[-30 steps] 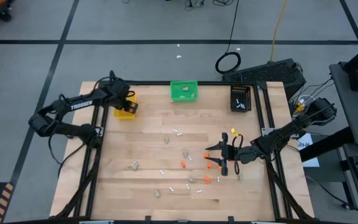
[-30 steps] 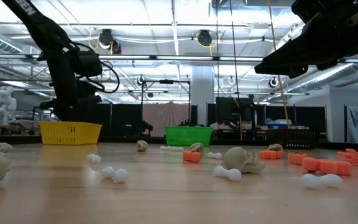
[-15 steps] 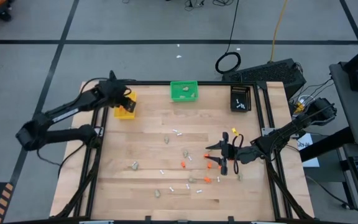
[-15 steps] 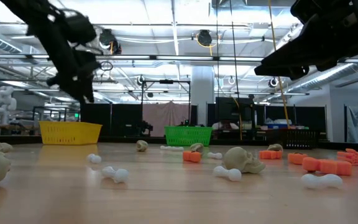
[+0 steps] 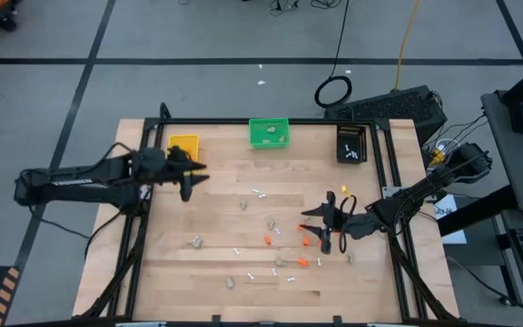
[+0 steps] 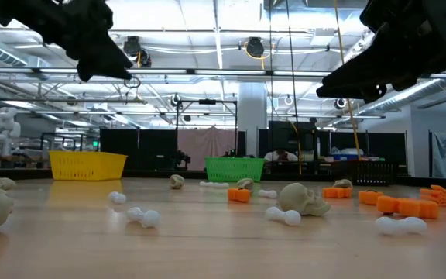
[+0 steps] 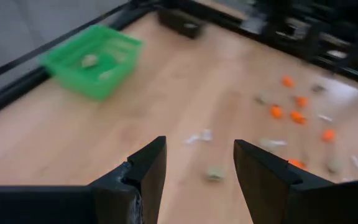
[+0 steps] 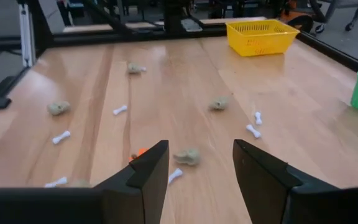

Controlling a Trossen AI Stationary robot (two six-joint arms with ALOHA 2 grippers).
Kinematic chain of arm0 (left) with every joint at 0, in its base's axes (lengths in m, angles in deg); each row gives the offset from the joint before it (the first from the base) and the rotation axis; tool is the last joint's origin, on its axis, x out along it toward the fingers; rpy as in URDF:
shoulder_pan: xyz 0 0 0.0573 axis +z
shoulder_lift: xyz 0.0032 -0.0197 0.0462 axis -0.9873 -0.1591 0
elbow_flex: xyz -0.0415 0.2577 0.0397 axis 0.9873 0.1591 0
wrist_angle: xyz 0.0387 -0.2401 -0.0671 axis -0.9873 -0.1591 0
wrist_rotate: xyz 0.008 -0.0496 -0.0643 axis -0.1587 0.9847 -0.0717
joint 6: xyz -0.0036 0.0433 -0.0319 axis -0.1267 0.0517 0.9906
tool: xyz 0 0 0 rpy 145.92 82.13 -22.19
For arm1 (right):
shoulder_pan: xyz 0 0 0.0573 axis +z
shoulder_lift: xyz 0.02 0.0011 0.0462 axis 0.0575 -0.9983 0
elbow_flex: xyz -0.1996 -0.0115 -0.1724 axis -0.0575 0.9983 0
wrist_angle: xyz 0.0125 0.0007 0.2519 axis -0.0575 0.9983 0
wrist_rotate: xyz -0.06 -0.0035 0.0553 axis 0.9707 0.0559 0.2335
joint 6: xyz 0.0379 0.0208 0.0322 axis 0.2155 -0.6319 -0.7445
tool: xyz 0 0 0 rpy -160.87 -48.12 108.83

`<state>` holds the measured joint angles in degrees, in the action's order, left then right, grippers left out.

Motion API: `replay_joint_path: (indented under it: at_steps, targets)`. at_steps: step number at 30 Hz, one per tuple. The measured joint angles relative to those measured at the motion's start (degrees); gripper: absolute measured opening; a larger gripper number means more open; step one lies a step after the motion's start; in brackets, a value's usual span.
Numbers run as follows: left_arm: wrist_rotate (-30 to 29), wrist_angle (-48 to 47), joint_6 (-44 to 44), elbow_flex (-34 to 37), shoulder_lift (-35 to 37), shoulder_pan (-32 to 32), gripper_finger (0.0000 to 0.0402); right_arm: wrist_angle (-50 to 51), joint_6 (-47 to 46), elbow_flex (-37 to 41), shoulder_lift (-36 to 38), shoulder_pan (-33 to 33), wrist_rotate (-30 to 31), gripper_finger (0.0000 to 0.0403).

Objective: Sort Halloween decoration
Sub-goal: Put the gray skull toy into the green bin

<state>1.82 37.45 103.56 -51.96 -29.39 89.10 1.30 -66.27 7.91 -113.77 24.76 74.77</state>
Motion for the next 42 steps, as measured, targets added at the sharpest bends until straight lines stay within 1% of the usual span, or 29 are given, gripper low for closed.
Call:
replay_joint_path:
  at_steps: [2, 4, 7, 10, 14, 18, 21, 25, 27, 29, 32, 36, 40, 42]
  targets:
    - [-1.99, 2.15, -0.08, 0.78, -0.37, -4.28, 0.0185, 3.87, -1.64, -1.15, 0.00, 0.00, -0.02, 0.0167]
    - [-5.12, 4.41, -0.05, 1.30, -0.87, -7.96, 0.0185, 9.82, -4.69, -3.57, -0.02, 0.00, -0.02, 0.0167]
    - [-9.35, 5.81, -0.03, 1.56, -1.59, -12.47, 0.0185, 20.58, -11.93, -8.31, -0.02, 0.12, -0.04, 0.0167]
    - [-12.21, 5.85, 0.02, 1.58, -2.11, -15.76, 0.0185, 32.88, -20.34, -13.40, -0.04, 1.13, -0.52, 0.0167]
    - [-12.82, 5.89, 0.49, 1.58, -2.94, -18.64, 0.0185, 51.59, -32.07, -22.01, -0.26, 3.57, -3.63, 0.0167]
    - [-11.21, 6.48, 1.66, 1.58, -4.83, -20.75, 0.0185, 69.53, -43.66, -31.54, -3.83, 7.28, -5.85, 0.0167]
    - [-10.38, 7.67, 1.66, 1.58, -6.76, -21.97, 0.0185, 79.75, -50.55, -38.95, -8.64, 9.39, -10.70, 0.0167]
    - [-10.39, 10.05, 1.71, 1.60, -9.98, -22.98, 0.0185, 91.61, -56.84, -46.25, -15.89, 11.75, -20.03, 0.0167]
    - [-10.38, 12.11, 2.36, 1.58, -11.79, -23.43, 0.0185, 95.40, -58.75, -48.05, -18.87, 12.96, -24.57, 0.0167]
    - [-10.38, 13.26, 3.29, 1.58, -13.63, -23.78, 0.0185, 98.70, -59.83, -48.19, -21.28, 14.16, -28.29, 0.0167]
    - [-10.43, 15.68, 4.65, 1.58, -16.57, -24.62, 0.0185, 100.16, -60.02, -47.79, -24.04, 16.28, -31.32, 0.0167]
    - [-10.77, 19.55, 4.58, 1.58, -20.50, -26.32, 0.0185, 100.20, -64.20, -46.40, -24.79, 18.09, -30.53, 0.0181]
    - [-12.45, 23.32, 4.59, 1.58, -23.84, -27.82, 0.0185, 99.85, -70.16, -43.73, -24.78, 18.45, -30.21, 0.0218]
    - [-12.79, 25.27, 4.59, 1.58, -25.30, -28.54, 0.0185, 97.87, -72.26, -41.73, -24.76, 18.44, -30.38, 0.0239]
